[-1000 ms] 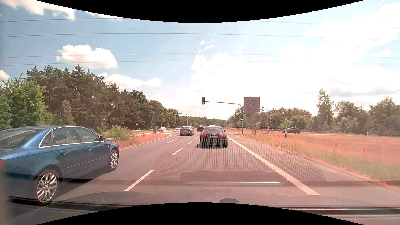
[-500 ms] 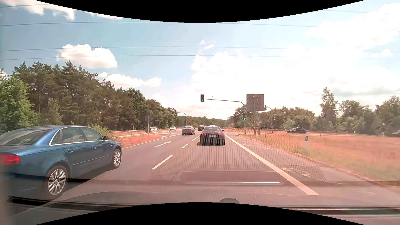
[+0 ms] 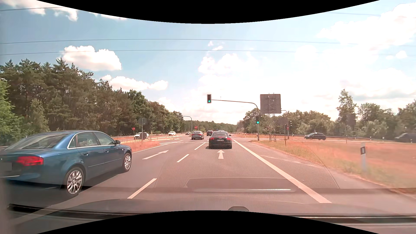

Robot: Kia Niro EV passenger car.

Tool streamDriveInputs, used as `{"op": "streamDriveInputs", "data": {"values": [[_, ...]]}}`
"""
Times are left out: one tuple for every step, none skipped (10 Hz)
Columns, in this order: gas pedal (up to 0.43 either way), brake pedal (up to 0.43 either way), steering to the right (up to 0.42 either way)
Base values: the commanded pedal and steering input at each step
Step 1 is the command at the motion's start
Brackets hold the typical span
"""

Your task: Follow the waypoints while adhering to traffic rules and regulations

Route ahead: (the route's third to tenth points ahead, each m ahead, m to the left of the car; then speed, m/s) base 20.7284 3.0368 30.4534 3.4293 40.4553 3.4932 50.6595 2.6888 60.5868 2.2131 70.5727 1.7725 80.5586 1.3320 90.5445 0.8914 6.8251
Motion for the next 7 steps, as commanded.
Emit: {"op": "streamDriveInputs", "data": {"values": [[0.248, 0.000, -0.002], [0.248, 0.000, -0.002], [0.248, 0.000, -0.002], [0.248, 0.000, -0.002], [0.248, 0.000, -0.002], [0.248, 0.000, -0.002], [0.248, 0.000, -0.002]]}}
